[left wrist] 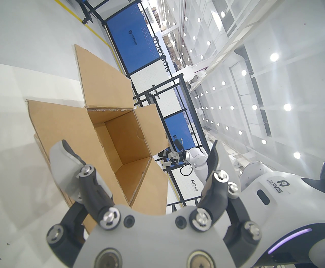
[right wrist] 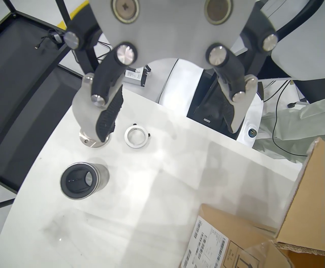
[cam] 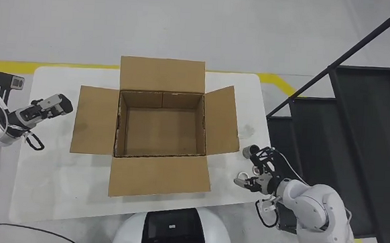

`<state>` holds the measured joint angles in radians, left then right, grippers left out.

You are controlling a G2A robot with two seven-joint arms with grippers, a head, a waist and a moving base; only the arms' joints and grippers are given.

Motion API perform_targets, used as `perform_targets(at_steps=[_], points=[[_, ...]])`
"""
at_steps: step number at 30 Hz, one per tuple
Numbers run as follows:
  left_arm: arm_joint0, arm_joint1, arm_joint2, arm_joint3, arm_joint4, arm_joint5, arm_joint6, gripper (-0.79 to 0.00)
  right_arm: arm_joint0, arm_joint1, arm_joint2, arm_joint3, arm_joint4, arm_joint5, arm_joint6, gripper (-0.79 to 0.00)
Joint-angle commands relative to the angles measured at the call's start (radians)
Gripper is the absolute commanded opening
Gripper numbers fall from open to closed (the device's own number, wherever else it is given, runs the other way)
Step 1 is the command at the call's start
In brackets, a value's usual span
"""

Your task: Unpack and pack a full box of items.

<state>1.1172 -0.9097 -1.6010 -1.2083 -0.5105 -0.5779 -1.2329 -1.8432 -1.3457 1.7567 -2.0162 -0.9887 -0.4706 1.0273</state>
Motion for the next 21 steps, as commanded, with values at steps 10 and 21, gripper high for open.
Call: perform_targets(at_steps=[10, 21], points=[[0.000, 0.000, 0.000, 0.000, 0.000, 0.000, 0.000, 0.000, 0.089, 0.012, -0.094, 0.260, -0.115, 0.025, -0.123, -0.271], [0.000, 0.000, 0.000, 0.000, 0.000, 0.000, 0.000, 0.000, 0.128, 0.025, -0.077, 0.339, -0.094, 0.119, -0.139, -0.425]])
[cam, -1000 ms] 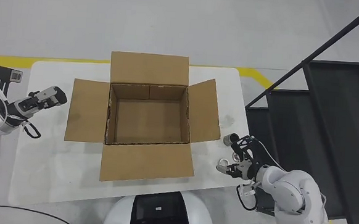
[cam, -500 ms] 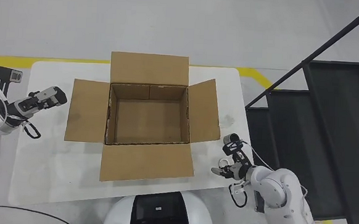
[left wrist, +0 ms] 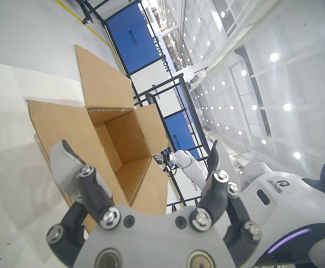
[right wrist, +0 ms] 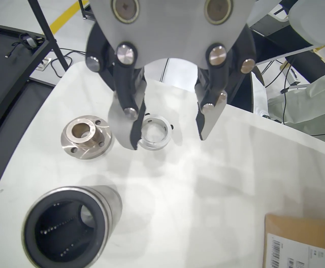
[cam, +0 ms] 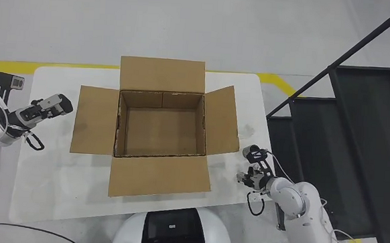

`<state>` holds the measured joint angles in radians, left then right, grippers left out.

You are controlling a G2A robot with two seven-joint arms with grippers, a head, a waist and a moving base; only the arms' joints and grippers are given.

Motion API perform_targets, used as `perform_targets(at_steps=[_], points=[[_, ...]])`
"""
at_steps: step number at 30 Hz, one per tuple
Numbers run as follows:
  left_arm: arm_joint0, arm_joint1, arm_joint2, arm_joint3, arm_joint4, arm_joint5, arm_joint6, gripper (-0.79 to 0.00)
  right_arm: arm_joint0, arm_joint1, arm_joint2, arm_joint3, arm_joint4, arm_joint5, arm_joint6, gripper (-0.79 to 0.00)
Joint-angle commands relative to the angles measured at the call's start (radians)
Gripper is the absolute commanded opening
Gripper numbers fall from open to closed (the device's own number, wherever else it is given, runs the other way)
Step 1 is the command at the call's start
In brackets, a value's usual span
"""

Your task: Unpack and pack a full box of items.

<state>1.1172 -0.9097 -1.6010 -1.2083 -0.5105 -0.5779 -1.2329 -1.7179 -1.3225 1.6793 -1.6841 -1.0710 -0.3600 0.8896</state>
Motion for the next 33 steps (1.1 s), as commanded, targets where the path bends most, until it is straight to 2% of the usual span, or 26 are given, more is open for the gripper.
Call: perform_targets(at_steps=[1, 12, 18, 25, 27, 28, 33], points=[[0.000, 0.000, 0.000, 0.000, 0.000, 0.000, 0.000, 0.000, 0.007, 0.004, -0.003, 0.011, -0.039, 0.015, -0.002, -0.419], [0.000, 0.000, 0.000, 0.000, 0.000, 0.000, 0.000, 0.000, 0.025, 0.013, -0.033, 0.075, -0.097, 0.078, -0.053, -0.416], [0.000, 0.000, 0.000, 0.000, 0.000, 0.000, 0.000, 0.000, 0.039, 0.017, -0.051, 0.102, -0.097, 0.081, -0.057, -0.465], [0.000, 0.000, 0.000, 0.000, 0.000, 0.000, 0.000, 0.000, 0.059, 0.023, -0.066, 0.124, -0.098, 0.101, -0.056, -0.597], [0.000, 0.000, 0.000, 0.000, 0.000, 0.000, 0.000, 0.000, 0.062, 0.024, -0.069, 0.127, -0.101, 0.103, -0.054, -0.693], [0.000, 0.000, 0.000, 0.000, 0.000, 0.000, 0.000, 0.000, 0.063, 0.025, -0.070, 0.127, -0.101, 0.104, -0.053, -0.785], [0.000, 0.000, 0.000, 0.000, 0.000, 0.000, 0.000, 0.000, 0.053, 0.031, -0.067, 0.107, -0.098, 0.103, -0.055, -0.785]])
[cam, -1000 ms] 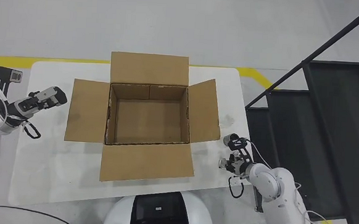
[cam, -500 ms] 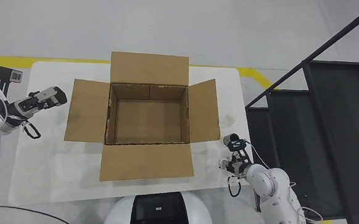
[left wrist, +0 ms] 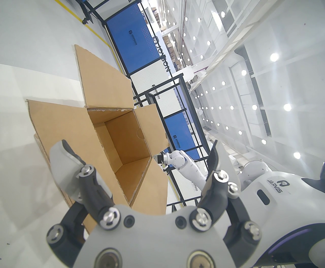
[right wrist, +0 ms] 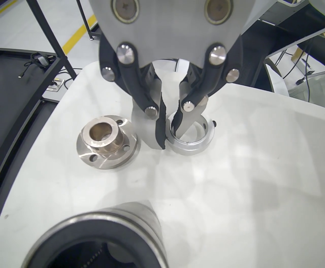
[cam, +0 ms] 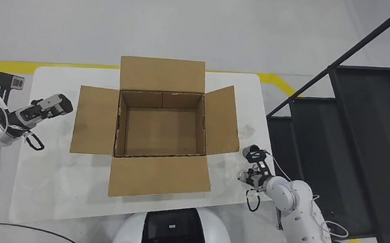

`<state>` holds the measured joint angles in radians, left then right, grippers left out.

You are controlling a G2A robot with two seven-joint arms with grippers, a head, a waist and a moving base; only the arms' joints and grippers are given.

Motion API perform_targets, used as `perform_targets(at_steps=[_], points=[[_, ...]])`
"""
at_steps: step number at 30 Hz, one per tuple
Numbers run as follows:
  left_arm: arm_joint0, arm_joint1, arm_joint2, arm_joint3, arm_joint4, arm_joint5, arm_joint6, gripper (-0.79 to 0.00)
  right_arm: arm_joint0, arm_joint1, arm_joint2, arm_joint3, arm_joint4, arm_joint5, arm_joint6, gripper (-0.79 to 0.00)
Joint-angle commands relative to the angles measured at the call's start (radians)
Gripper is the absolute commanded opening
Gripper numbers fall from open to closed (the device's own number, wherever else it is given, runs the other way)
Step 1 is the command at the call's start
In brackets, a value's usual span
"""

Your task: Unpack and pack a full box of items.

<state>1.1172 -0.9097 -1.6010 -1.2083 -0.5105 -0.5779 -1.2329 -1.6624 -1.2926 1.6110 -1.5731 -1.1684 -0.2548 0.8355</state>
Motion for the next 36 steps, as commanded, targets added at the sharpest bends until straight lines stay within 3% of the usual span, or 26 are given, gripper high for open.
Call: perform_targets(at_steps=[1, 9, 15, 23, 29, 36], points=[[0.000, 0.000, 0.000, 0.000, 0.000, 0.000, 0.000, 0.000, -0.008, 0.003, 0.004, -0.011, 0.007, -0.012, 0.000, -0.785], [0.000, 0.000, 0.000, 0.000, 0.000, 0.000, 0.000, 0.000, -0.121, 0.030, 0.148, -0.136, 0.214, -0.210, 0.076, -0.785], [0.000, 0.000, 0.000, 0.000, 0.000, 0.000, 0.000, 0.000, -0.198, 0.050, 0.260, -0.290, 0.455, -0.326, 0.146, -0.785], [0.000, 0.000, 0.000, 0.000, 0.000, 0.000, 0.000, 0.000, -0.231, 0.064, 0.278, -0.567, 0.697, -0.323, 0.165, -0.785], [0.000, 0.000, 0.000, 0.000, 0.000, 0.000, 0.000, 0.000, -0.237, 0.074, 0.238, -0.628, 0.862, -0.353, 0.168, -0.785], [0.000, 0.000, 0.000, 0.000, 0.000, 0.000, 0.000, 0.000, -0.138, 0.078, 0.096, -0.614, 0.781, -0.245, 0.111, -0.785]])
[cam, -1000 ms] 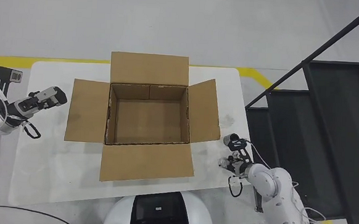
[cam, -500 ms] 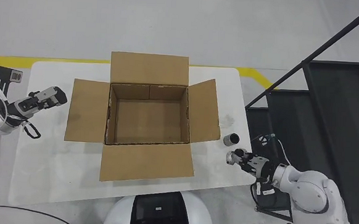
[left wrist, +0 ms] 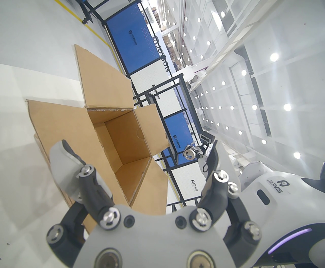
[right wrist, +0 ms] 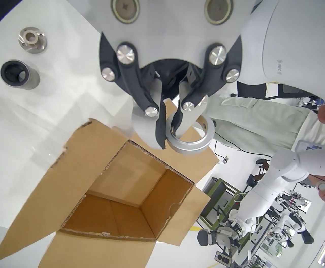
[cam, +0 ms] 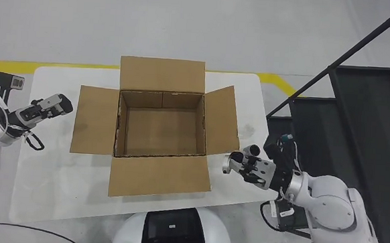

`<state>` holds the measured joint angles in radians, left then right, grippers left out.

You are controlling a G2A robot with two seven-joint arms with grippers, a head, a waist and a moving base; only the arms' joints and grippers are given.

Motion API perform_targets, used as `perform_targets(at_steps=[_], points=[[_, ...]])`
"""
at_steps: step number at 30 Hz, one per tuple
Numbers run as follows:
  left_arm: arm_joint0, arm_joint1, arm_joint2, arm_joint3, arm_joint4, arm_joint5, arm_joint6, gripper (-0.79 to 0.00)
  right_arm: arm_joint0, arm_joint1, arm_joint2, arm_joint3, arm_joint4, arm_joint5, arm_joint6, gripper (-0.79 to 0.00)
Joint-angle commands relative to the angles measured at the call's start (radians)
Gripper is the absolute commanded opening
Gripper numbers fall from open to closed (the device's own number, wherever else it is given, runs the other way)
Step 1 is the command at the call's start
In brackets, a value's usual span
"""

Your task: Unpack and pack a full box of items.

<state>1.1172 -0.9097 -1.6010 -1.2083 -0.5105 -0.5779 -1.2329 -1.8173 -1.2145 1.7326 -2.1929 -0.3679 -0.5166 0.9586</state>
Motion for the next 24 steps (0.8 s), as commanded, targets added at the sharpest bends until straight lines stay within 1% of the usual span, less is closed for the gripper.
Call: perform_targets(at_steps=[1, 4, 6, 11, 13, 16, 17, 18, 19, 24], points=[[0.000, 0.000, 0.000, 0.000, 0.000, 0.000, 0.000, 0.000, 0.035, -0.001, -0.055, 0.014, -0.043, 0.038, -0.030, -0.785], [0.000, 0.000, 0.000, 0.000, 0.000, 0.000, 0.000, 0.000, 0.084, -0.005, -0.139, 0.038, -0.103, 0.099, -0.078, -0.785], [0.000, 0.000, 0.000, 0.000, 0.000, 0.000, 0.000, 0.000, 0.116, -0.006, -0.204, 0.047, -0.167, 0.128, -0.088, -0.785], [0.000, 0.000, 0.000, 0.000, 0.000, 0.000, 0.000, 0.000, 0.209, -0.016, -0.346, 0.095, -0.264, 0.238, -0.139, -0.785], [0.000, 0.000, 0.000, 0.000, 0.000, 0.000, 0.000, 0.000, 0.232, -0.020, -0.372, 0.124, -0.277, 0.307, -0.166, -0.785], [0.000, 0.000, 0.000, 0.000, 0.000, 0.000, 0.000, 0.000, 0.263, -0.022, -0.407, 0.142, -0.295, 0.339, -0.183, -0.785], [0.000, 0.000, 0.000, 0.000, 0.000, 0.000, 0.000, 0.000, 0.270, -0.022, -0.414, 0.149, -0.306, 0.341, -0.183, -0.705], [0.000, 0.000, 0.000, 0.000, 0.000, 0.000, 0.000, 0.000, 0.274, -0.022, -0.419, 0.152, -0.306, 0.342, -0.189, -0.222], [0.000, 0.000, 0.000, 0.000, 0.000, 0.000, 0.000, 0.000, 0.277, -0.022, -0.422, 0.156, -0.302, 0.342, -0.194, 0.000], [0.000, 0.000, 0.000, 0.000, 0.000, 0.000, 0.000, 0.000, 0.274, -0.017, -0.418, 0.148, -0.291, 0.330, -0.203, 0.000]])
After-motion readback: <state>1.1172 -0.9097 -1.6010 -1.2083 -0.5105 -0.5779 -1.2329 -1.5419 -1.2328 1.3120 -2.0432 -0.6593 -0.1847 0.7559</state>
